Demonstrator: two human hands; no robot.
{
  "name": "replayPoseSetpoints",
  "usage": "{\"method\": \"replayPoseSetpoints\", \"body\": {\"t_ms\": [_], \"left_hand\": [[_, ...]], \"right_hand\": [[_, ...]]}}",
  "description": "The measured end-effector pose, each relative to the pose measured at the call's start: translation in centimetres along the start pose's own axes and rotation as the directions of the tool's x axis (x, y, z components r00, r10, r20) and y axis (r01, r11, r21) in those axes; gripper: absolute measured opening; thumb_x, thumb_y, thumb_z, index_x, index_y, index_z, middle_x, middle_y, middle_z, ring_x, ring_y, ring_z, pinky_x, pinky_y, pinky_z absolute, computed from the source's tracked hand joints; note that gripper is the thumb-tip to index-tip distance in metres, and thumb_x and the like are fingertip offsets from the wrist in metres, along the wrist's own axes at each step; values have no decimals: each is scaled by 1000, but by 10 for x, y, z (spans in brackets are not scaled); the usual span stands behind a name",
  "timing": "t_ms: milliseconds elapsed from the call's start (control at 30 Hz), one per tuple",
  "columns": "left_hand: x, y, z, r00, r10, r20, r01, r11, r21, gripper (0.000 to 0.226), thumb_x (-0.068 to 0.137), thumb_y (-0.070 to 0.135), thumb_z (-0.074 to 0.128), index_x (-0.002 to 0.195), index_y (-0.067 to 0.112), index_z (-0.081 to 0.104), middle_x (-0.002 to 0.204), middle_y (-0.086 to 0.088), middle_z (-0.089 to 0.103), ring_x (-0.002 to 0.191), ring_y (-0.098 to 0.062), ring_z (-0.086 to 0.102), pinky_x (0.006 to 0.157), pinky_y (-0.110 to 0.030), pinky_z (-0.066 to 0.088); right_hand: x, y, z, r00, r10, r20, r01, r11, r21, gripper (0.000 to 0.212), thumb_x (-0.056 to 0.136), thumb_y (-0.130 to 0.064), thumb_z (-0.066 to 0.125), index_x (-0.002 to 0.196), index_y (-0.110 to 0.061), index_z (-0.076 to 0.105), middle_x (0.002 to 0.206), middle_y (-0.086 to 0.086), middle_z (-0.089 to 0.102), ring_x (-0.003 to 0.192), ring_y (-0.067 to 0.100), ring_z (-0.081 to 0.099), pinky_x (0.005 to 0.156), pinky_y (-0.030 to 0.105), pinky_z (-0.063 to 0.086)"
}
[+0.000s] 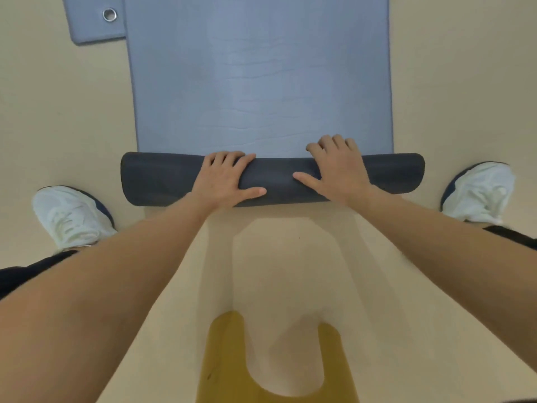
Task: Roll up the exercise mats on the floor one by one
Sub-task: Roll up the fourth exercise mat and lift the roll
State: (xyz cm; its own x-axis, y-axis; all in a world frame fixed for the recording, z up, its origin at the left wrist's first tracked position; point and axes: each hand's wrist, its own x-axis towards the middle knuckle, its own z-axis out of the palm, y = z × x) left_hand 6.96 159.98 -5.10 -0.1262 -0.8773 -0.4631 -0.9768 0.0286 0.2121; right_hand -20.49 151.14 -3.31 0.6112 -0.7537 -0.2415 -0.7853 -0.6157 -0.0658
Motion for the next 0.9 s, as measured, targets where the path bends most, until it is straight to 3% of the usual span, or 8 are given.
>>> {"method": "replayPoseSetpoints", "body": {"t_ms": [67,200,300,433,500,567,667,900], "left_hand": [[14,-7,-7,998,-12,54,17,996,-91,95,81,92,32,155,33,35,163,-2,29,144,-31,30,119,-48,22],[20,-10,-11,997,-21,75,28,994,-104,97,79,93,33,155,34,38,164,-3,25,142,-32,29,118,-49,24],[17,-6,-14,997,-56,47,59,996,-70,97,81,91,29,155,29,40,157,-1,40,139,-30,36,115,-47,29],[1,5,-19,962,-1,-273,-15,998,-59,74,91,69,44,141,16,58,135,-6,63,119,-32,56,102,-44,39],[-13,11,-11,917,67,-392,-71,997,5,69,88,61,54,139,13,60,137,-8,63,122,-34,57,105,-46,39],[-22,16,-4,938,86,-335,-49,992,117,83,84,64,54,150,14,48,153,-12,51,139,-37,46,119,-52,30],[-16,16,1,973,39,-227,13,975,222,100,83,76,47,160,15,29,162,-14,36,149,-39,32,124,-59,17],[17,-7,-8,942,110,-316,-42,976,215,96,85,86,46,150,15,48,147,-12,54,128,-38,52,110,-54,34]], "right_hand": [[-26,2,9,993,-81,-81,81,997,-8,80,91,-78,41,133,-11,56,125,15,59,112,37,54,101,53,38],[-40,3,24,990,-32,137,49,992,-120,107,80,-89,39,158,-16,29,155,18,38,145,43,33,119,68,16],[-25,7,25,991,-50,124,60,995,-79,107,78,-90,46,156,-17,33,150,19,43,139,43,39,118,67,20],[2,23,19,988,-97,119,102,994,-41,101,80,-92,38,151,-21,37,140,13,51,124,37,49,112,57,32],[18,31,15,983,-109,151,111,994,-5,100,79,-94,31,150,-24,38,137,9,53,120,34,50,108,53,36],[31,40,12,976,-135,172,127,990,60,98,80,-95,30,148,-25,39,133,8,54,118,33,50,105,51,38],[43,47,10,967,-171,188,149,981,123,93,82,-93,33,147,-26,39,131,6,51,118,30,46,104,50,38],[68,53,-9,929,-135,344,93,986,136,96,78,-95,28,150,-32,39,133,5,49,123,29,41,108,48,29]]}}
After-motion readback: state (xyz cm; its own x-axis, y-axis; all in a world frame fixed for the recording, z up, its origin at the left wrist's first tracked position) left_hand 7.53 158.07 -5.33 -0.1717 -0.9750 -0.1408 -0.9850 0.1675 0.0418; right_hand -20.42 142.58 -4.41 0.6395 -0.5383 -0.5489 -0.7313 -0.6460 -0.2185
